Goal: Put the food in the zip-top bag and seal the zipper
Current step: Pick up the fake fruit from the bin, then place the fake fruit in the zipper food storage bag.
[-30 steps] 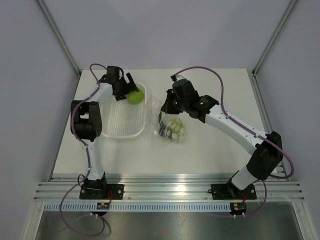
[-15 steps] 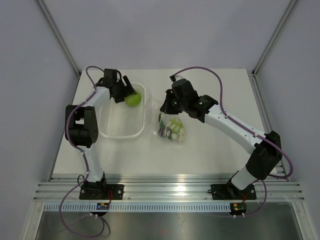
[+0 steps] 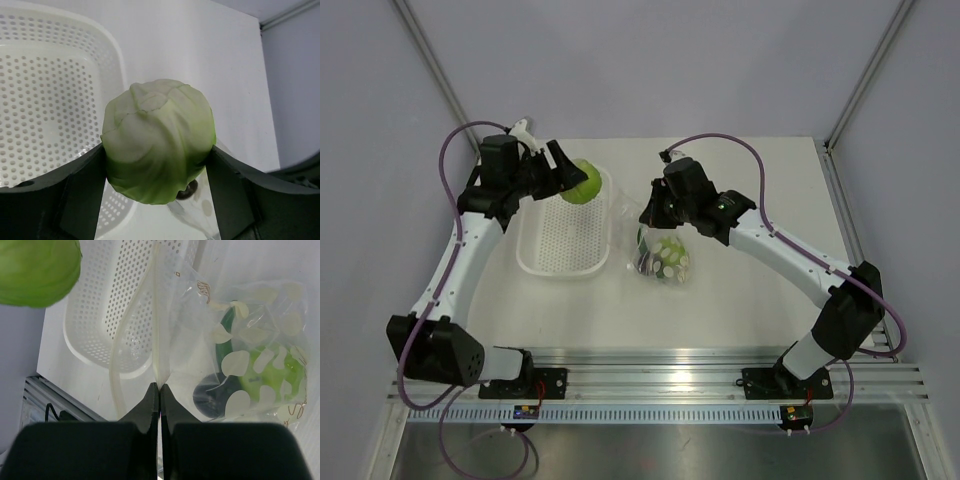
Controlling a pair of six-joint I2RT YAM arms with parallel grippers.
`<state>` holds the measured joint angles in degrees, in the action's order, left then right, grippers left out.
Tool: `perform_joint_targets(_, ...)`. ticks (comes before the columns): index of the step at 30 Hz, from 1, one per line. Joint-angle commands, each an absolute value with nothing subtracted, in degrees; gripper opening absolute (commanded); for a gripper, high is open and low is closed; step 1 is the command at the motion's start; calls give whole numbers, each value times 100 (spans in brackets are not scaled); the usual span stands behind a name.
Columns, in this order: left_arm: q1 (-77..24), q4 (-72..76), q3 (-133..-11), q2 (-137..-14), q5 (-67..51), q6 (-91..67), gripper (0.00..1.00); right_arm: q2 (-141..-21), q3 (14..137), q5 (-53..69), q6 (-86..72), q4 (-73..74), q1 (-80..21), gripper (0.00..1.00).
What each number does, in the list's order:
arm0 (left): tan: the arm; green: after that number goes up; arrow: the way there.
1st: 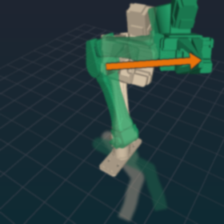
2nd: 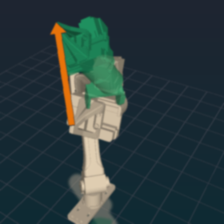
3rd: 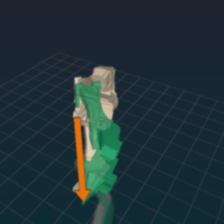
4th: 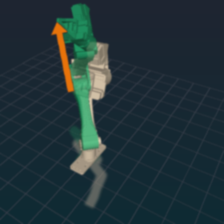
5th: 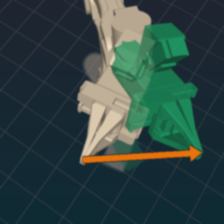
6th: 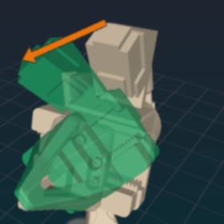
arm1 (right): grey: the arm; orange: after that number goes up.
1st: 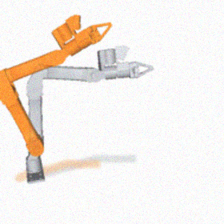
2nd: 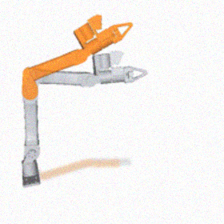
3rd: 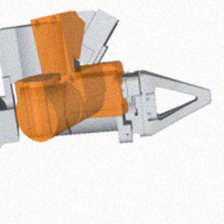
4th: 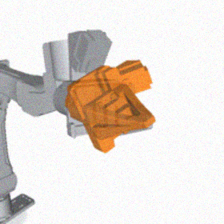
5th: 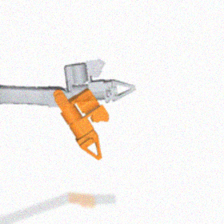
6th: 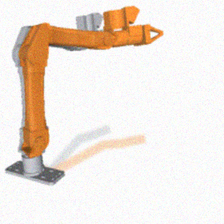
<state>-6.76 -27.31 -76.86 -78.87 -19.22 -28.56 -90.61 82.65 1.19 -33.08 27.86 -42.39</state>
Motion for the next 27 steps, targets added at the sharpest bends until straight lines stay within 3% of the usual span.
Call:
perform_joint_targets(1, -1114, -2856, -7419, -7401, -2592, -2716, 65, -8991, 8297, 272, -3331, 2435, -4280, 0)
perform_joint_targets(5, -1546, -2481, -6909, -7093, -2935, -3067, 65, -8939, 8235, 281, -3401, 2347, -4272, 0)
perform_joint_targets(15, -2232, -2145, -6232, -7268, -2532, -3428, 66, -8745, 8121, 352, -3533, 2294, -4280, 0)
perform_joint_targets(17, -2250, -2136, -6231, -7365, -2540, -3419, 74, -8701, 8095, 360, -3559, 2294, -4280, 0)
perform_joint_targets(21, -2355, -2311, -6442, -7497, -2522, -3296, 99, -8596, 8077, 352, -3542, 2311, -4280, 0)
perform_joint_targets(27, -2373, -2522, -6802, -7550, -2391, -3120, 99, -8473, 7998, 395, -3568, 2303, -4280, 0)
